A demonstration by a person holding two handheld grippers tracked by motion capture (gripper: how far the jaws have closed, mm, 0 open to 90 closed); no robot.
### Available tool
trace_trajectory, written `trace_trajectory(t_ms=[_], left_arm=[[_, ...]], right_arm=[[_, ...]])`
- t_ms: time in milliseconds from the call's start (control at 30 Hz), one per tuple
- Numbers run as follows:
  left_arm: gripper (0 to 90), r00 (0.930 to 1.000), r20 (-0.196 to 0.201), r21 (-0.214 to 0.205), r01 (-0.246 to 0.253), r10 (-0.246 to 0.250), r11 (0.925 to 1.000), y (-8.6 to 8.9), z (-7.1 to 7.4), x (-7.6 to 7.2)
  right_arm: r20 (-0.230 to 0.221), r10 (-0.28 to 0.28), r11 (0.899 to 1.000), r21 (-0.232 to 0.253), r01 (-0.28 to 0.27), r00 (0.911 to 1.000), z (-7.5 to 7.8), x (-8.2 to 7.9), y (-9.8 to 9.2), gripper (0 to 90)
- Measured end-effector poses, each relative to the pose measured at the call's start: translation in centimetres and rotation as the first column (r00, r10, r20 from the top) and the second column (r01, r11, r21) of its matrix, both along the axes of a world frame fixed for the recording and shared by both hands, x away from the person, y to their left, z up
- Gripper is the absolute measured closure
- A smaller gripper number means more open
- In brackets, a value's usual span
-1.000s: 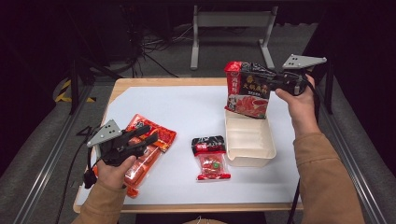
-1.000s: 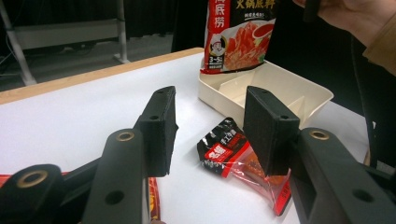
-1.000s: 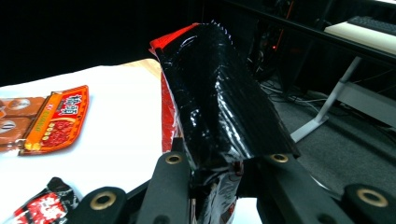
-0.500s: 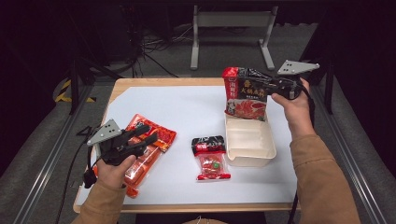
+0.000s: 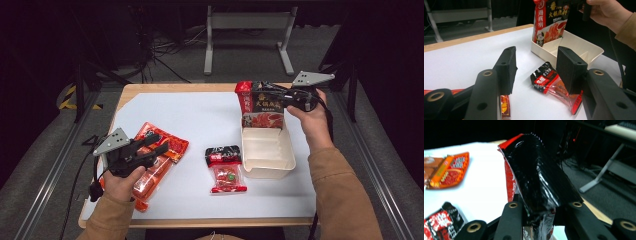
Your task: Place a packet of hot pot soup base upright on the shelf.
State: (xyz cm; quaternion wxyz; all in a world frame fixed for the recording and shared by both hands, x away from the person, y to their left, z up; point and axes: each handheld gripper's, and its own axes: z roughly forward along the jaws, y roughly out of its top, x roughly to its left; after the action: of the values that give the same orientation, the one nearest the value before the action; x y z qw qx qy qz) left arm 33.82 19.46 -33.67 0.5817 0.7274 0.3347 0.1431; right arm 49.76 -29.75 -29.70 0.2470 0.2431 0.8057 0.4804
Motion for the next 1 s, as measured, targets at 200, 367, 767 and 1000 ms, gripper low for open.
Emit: trace_trajectory(t_ms=[200, 367, 767, 1000], left_arm=[[51.3, 1.0000, -0.002, 0.000, -0.001, 0.001, 1.0000, 0.0, 0.0, 0.0], [51.2, 1.0000, -0.008, 0.000, -0.005, 0.005, 1.0000, 0.0, -0.1, 0.0], [50.9, 0.9999, -0.013, 0.004, 0.001, -0.001, 1.0000, -0.1, -0.1, 0.1], [50.3, 0.9997, -0.023, 0.011, -0.002, 0.002, 0.9999, -0.1, -0.3, 0.2]], right_arm=[[-0.026, -0.007, 1.000, 0.011, 0.007, 0.9996, -1.2, 0.1, -0.2, 73.2], [-0.034, -0.028, 0.999, 0.037, 0.029, 0.9990, -1.7, 0.0, -0.7, 71.9], [-0.053, -0.087, 0.993, 0.073, 0.091, 0.9948, -2.9, -0.5, -2.1, 71.9], [-0.078, -0.108, 0.991, 0.077, 0.114, 0.9911, -3.4, -0.6, -2.5, 72.1]])
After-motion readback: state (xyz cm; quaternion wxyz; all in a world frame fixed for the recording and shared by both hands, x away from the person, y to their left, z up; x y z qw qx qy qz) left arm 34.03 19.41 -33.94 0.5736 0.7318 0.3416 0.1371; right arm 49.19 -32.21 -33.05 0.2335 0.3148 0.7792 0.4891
